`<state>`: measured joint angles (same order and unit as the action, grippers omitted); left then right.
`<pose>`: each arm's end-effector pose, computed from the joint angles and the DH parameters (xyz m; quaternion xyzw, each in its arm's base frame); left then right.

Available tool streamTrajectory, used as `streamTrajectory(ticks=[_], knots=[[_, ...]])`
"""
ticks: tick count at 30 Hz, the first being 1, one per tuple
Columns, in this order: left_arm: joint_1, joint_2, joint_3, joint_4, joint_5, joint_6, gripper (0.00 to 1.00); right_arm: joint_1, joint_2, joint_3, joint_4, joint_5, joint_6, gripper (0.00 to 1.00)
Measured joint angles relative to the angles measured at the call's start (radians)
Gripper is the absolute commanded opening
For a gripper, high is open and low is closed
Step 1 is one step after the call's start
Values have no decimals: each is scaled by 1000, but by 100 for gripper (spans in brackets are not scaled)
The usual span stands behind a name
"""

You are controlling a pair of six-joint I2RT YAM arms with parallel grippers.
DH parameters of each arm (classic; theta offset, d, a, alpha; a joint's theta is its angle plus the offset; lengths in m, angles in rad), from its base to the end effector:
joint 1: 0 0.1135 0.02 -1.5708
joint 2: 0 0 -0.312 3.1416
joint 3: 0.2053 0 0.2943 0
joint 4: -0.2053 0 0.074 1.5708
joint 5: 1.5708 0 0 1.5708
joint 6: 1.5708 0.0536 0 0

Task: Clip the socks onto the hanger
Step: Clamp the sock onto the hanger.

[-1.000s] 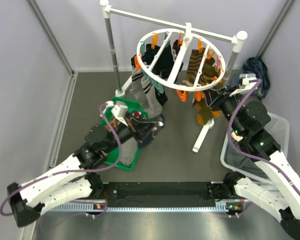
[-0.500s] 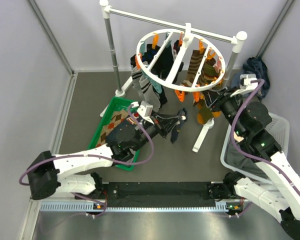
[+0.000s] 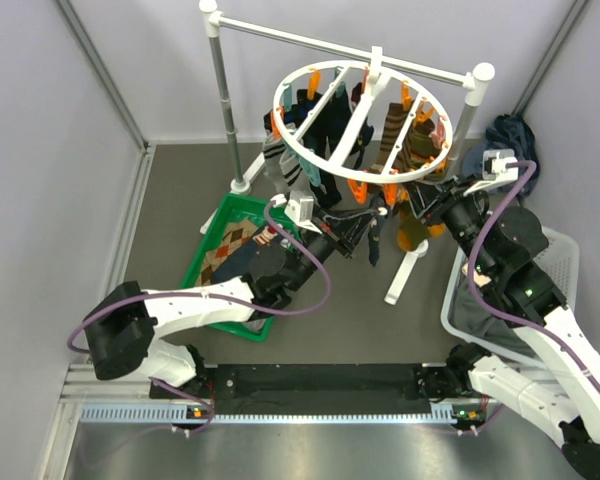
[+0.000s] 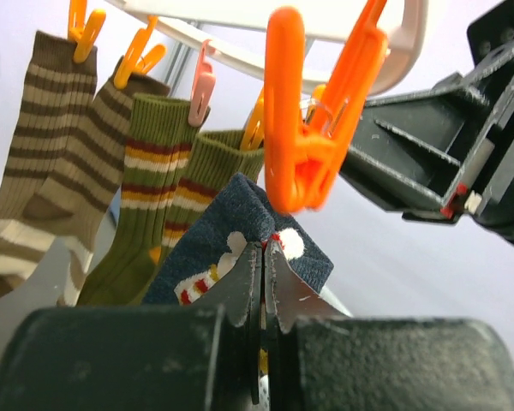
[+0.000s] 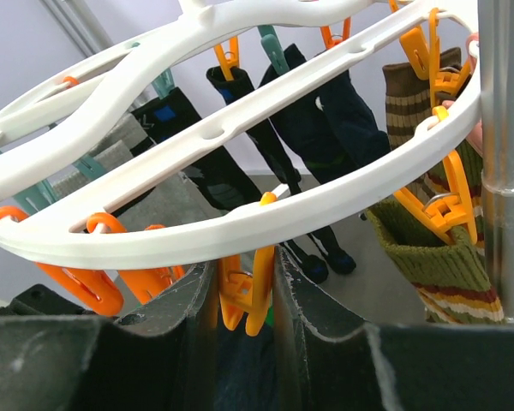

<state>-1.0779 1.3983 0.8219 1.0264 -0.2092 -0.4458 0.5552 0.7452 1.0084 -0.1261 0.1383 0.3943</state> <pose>0.1776 -0.3071 0.3691 0.0802 0.5299 -0.5413 0.6478 0.1562 0.0882 0.4753 -0.0007 0.6575 0.3034 0.6897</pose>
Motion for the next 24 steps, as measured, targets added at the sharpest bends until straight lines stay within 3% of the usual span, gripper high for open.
streamTrajectory(ticks=[24], knots=[[0,84,87,20,18,-57,0,0,-6,-23,24,-16,-9,0]])
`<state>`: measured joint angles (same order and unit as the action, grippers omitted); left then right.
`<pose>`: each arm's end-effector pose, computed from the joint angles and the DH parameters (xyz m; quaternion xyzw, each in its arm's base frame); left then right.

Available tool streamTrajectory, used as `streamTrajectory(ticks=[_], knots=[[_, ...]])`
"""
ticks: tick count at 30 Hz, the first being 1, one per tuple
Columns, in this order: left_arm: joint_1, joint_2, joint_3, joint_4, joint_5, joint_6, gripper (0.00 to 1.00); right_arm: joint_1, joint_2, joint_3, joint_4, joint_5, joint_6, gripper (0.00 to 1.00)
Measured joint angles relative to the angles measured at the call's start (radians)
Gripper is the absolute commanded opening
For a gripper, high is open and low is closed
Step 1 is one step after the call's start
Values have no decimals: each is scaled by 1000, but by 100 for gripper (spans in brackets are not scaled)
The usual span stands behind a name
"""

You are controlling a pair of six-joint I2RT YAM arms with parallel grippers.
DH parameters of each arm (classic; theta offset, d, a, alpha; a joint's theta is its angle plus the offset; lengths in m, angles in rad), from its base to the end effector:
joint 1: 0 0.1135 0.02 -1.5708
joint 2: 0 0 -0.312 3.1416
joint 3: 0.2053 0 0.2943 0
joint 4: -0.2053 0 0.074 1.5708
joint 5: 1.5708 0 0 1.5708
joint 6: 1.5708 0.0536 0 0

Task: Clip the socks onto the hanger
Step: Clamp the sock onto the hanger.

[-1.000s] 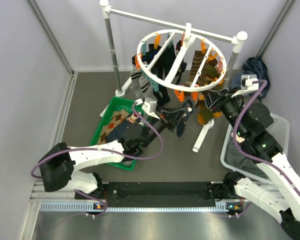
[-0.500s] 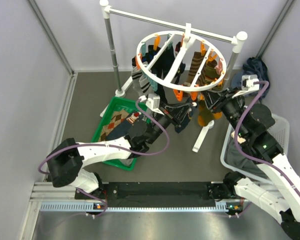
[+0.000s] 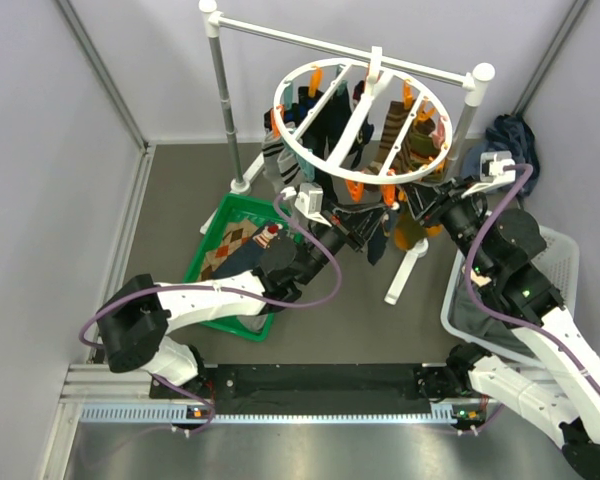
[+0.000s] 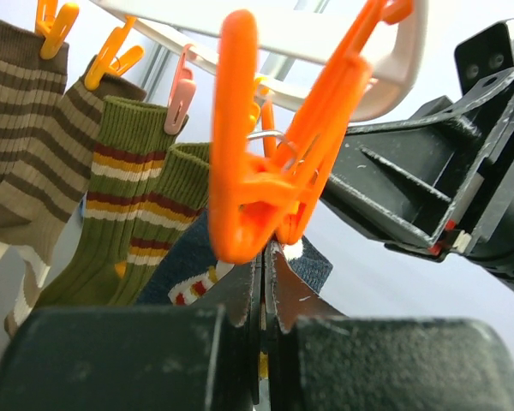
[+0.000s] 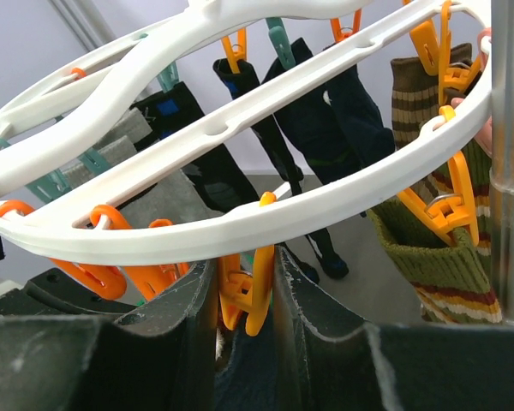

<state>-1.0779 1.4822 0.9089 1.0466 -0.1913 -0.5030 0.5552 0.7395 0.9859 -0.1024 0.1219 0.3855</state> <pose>0.1886 -0.3297 0.3761 0.0691 0.5210 -0.5685 0.6329 0.1565 0.0894 0.4705 -0.0095 0.6547 0.3065 0.6908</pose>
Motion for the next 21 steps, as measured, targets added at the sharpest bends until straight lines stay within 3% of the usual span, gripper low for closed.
streamTrajectory(ticks=[21], knots=[[0,38,38,30,19,-30,0,0,-13,-12,9,-13,4,0]])
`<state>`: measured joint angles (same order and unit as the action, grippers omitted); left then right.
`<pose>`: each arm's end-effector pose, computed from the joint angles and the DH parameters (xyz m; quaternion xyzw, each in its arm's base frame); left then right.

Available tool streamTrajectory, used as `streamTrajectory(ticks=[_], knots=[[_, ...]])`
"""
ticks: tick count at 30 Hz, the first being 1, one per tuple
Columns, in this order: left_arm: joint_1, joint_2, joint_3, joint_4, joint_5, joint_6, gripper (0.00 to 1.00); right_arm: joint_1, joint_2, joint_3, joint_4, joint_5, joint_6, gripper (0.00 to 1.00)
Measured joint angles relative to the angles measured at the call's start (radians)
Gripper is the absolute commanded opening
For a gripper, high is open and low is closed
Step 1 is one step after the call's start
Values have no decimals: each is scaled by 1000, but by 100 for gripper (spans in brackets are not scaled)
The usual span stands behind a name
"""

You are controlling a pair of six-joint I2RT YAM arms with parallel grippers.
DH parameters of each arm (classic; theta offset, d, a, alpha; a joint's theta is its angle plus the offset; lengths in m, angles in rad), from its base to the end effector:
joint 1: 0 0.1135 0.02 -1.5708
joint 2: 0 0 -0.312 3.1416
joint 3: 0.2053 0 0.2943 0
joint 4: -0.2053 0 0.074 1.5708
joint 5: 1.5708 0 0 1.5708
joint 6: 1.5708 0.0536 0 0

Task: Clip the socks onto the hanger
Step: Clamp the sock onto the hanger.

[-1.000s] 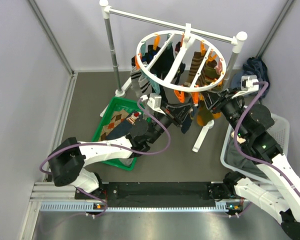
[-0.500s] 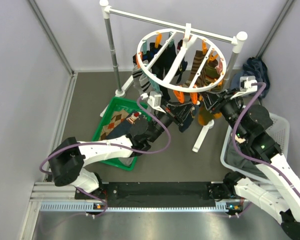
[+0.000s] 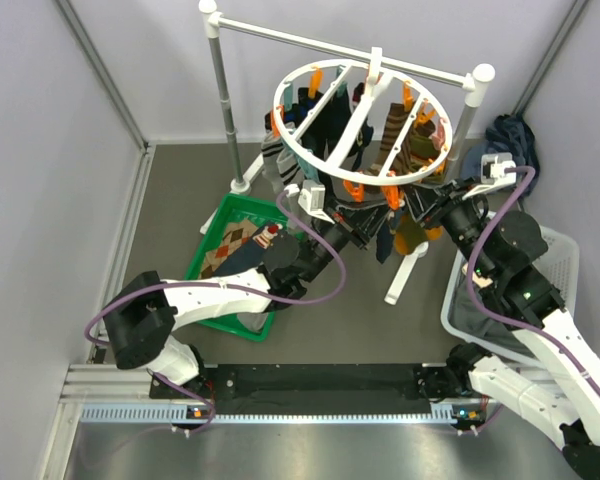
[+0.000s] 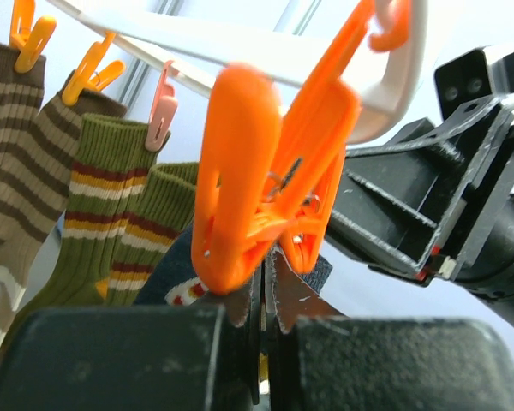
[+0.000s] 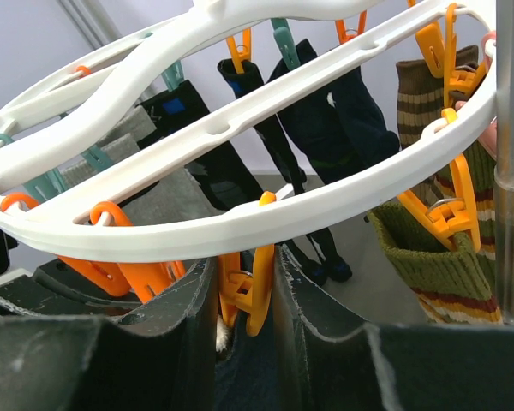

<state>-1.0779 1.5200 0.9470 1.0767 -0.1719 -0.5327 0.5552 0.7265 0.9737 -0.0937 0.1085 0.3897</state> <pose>0.1925 -0.3391 0.3805 0.0652 0.5079 -0.5883 0.6259 0.1537 0.0885 0.4689 -0.0127 0.6510 0.3136 0.6911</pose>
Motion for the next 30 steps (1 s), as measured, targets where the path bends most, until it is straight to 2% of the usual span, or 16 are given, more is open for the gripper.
streamTrajectory(ticks=[12,14,18,21,26,30], knots=[[0,2,7,31,7,-23,0,0,0,-6,5,0,2,0],[0,5,9,33,11,-27,0,0,0,-6,5,0,5,6],[0,18,16,39,18,-39,0,0,0,-6,5,0,6,26],[0,23,16,39,19,-42,1,0,-1,-6,5,0,7,33],[0,27,16,39,18,-39,20,0,-11,-6,0,1,6,40],[0,27,16,39,16,-36,30,0,-15,-6,-12,8,4,41]])
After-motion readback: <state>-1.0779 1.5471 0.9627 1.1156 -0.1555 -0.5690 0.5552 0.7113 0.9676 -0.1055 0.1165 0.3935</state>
